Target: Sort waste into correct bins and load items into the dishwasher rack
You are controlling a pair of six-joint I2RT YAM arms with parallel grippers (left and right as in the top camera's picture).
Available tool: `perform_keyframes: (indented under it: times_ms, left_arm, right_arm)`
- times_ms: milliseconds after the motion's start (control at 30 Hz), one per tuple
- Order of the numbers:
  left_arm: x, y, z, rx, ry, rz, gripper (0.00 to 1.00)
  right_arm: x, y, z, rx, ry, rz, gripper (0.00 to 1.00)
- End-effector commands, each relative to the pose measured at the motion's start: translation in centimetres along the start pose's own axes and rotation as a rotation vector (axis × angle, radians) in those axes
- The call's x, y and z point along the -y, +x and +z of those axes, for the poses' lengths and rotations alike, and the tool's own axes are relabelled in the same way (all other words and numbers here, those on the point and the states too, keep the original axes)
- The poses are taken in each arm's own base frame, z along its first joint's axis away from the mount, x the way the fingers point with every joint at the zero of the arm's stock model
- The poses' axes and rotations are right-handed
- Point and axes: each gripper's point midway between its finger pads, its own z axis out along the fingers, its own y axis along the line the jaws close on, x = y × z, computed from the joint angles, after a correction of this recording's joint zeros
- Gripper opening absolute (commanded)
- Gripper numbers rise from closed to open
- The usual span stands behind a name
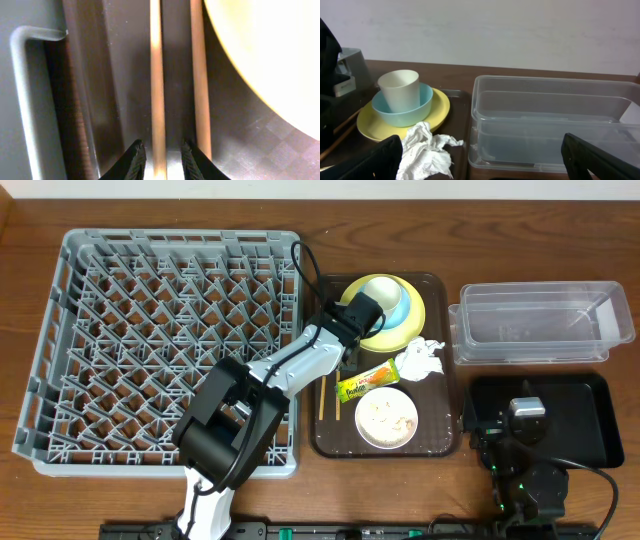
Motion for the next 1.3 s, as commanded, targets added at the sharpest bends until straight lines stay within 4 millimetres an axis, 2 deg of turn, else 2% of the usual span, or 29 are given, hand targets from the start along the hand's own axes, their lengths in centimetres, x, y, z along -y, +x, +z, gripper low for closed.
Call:
perform_keyframes:
  times_ms: [0,500,600,633,733,967,1033,1133,1267]
  left_arm:
    - [1.0,1.9,1.1,-0.077,0.051,0.003,0.28]
    - [0.9,2.2,1.5,-0.087,0.039,0.006,0.22]
    - [0.9,2.2,1.6,-0.087,0.039,0.006,0.19]
    - [0.9,2.2,1.6,-0.087,0.039,0.006,0.12]
    - [0.9,2.2,1.6,-0.088,0.039,0.006,0.07]
    - [0.6,2.6,1.4,-0.103,0.030,0.010,0.06]
    - [0.4,2.7,1.0,-0.108,0.026,0.011,0.06]
    - [0.6,1.5,-0.8,-0.067,0.051,0.018,0.06]
    - [0.8,-1.5,-5.6,0.050,0.114,0.037,0.06]
  right_arm:
    - [0.0,0.1,0.0,-0.001,0.002,-0.011,0.99]
    - [0.0,0.1,0.0,-0.001,0.002,-0.011,0.99]
    - [0.0,0.1,0.0,-0.001,0.002,-0.011,0.99]
    - [0.0,0.1,0.0,-0.001,0.002,-0.011,0.99]
    - [0.0,0.1,0.0,-0.001,0.002,-0.011,0.99]
    - [0.0,0.1,0.0,-0.001,0.002,-0.011,0.99]
    - [0.0,0.1,0.0,-0.001,0.002,-0.011,0.99]
    - [0.0,0.1,0.0,-0.001,0.002,-0.011,0.99]
    - [0.0,0.1,0.0,-0.001,0.002,-0.011,0.99]
